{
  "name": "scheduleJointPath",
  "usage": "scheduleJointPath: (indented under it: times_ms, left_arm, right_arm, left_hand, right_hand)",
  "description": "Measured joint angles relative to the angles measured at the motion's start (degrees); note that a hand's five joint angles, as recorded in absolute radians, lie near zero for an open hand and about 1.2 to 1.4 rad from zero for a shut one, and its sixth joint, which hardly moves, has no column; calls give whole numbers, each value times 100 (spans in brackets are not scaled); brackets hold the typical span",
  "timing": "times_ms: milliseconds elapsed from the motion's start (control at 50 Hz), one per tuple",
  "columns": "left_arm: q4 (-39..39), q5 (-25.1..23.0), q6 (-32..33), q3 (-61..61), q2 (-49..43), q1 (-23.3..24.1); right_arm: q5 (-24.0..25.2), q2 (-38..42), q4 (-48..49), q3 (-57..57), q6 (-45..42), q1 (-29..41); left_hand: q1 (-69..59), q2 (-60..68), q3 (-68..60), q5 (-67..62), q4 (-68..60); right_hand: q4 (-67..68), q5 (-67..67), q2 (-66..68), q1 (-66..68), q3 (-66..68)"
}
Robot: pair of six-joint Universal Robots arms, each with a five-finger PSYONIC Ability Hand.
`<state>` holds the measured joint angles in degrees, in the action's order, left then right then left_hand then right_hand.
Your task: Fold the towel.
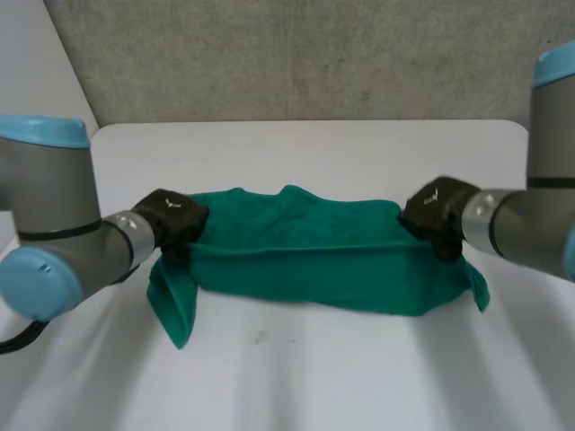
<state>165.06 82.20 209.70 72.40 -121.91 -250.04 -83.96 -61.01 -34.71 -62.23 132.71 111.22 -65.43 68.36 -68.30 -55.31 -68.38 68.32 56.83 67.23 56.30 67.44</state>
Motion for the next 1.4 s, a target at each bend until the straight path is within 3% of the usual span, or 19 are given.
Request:
scheduleJointPath:
  times_ms: [140, 180, 200, 260, 300, 340, 440, 560, 780, 960, 1000, 1060, 1100, 1400]
  left_arm:
    - [845, 57, 104, -1514, -239, -2]
    - [845, 57, 104, -1514, -239, -2]
    - [1806, 78, 119, -1969, 69, -9]
    - [2293, 96, 120, -2104, 260, -11]
    - [3152, 172, 107, -2234, 720, -17]
    - [3319, 215, 90, -2183, 940, -18]
    - [2968, 236, 45, -1752, 1145, -43]
    - [2428, 157, 13, -815, 1164, -105]
    - [2430, -208, -5, 1100, 663, -181]
    - [2609, -256, -8, 1417, 20, -196]
    - [2624, -253, -9, 1439, -139, -194]
    - [2607, -219, -9, 1481, -175, -194]
    - [2589, -189, -11, 1561, -90, -203]
    - [2623, -170, -186, 2397, 528, -516]
  right_arm:
    - [-360, 517, 956, 1999, 790, -8]
    - [-360, 517, 956, 1999, 790, -8]
    - [-438, 471, 1692, 2630, 1321, -27]
    - [-469, 338, 2187, 2839, 1633, -41]
    - [-480, -207, 3171, 2810, 2159, -71]
    - [-459, -551, 3525, 2589, 2321, -84]
    - [-253, -1186, 3829, 1588, 2452, -94]
    - [149, -1360, 3574, 329, 2415, -79]
    - [487, -841, 3231, -1641, 2365, -58]
    - [474, -407, 3254, -1993, 2371, -100]
    - [460, -350, 3277, -2076, 2374, -125]
    - [443, -366, 3303, -2151, 2395, -227]
    - [428, -423, 3326, -2224, 2427, -394]
    - [449, -537, 3540, -2628, 2473, -854]
  left_hand:
    - [0, 4, -3, 0, -3]
    - [0, 4, -3, 0, -3]
    - [0, 5, -3, 0, -4]
    - [0, 7, -3, 0, -4]
    - [0, 8, -3, 0, -5]
    - [0, 9, -2, 0, -4]
    - [0, 9, -3, 0, -5]
    - [0, 13, -3, 0, -5]
    - [0, 15, -4, 0, -5]
    - [0, -4, 12, 0, 12]
    - [22, -243, 243, 23, 253]
    - [1875, -2002, 1935, 1632, 1962]
    - [2299, -2441, 2418, 2141, 2456]
    - [3800, -4098, 4058, 3857, 4146]
  right_hand:
    - [1, 0, 13, 0, 39]
    - [1, 0, 13, 0, 39]
    - [1, 0, 30, 0, 42]
    - [0, 0, 30, 0, 43]
    - [0, 0, 30, 0, 42]
    - [0, 0, 30, 0, 43]
    - [1, 0, 30, 0, 43]
    - [1, 1, 30, 0, 43]
    - [0, 11, 30, 27, 43]
    - [1, 11, 30, 22, 43]
    - [0, 11, 30, 22, 43]
    - [1, 12, 30, 22, 43]
    - [0, 11, 30, 22, 43]
    - [0, 12, 30, 22, 43]
